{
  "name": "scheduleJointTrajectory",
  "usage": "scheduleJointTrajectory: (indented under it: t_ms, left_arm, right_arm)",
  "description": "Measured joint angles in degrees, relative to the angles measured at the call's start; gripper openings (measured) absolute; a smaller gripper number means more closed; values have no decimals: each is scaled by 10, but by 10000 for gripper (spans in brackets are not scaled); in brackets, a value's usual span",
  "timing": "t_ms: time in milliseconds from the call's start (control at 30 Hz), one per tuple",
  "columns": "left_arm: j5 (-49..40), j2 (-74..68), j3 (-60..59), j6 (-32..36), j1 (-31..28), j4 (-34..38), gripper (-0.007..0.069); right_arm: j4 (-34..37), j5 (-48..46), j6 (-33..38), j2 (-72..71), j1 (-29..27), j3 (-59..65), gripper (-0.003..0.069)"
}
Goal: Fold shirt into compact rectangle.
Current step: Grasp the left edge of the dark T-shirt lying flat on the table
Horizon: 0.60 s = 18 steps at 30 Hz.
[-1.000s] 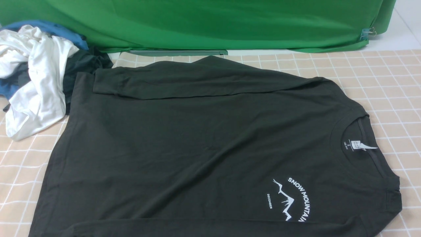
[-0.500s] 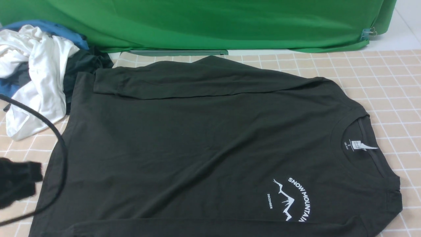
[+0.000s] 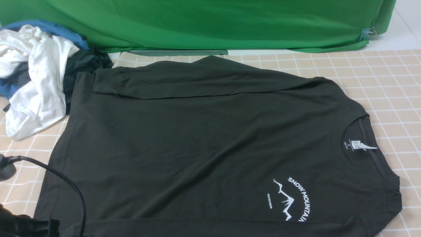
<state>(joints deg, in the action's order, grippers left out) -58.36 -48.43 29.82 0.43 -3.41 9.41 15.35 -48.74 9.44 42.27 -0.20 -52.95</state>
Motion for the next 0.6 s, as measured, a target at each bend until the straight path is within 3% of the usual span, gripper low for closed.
scheduleJointTrajectory:
  t_ms: [100,367,600]
  left_arm:
    - [3,0,0,0,0,-11,22]
    - [19,0,0,10,0,-23,25]
    - [18,0,0,13,0,-23,118]
  right_arm:
    - [0,-79,16,83,0,-59,37]
    - [0,-128,25,191,0,-93,37]
    - [0,-144,28,197,0,-94,37]
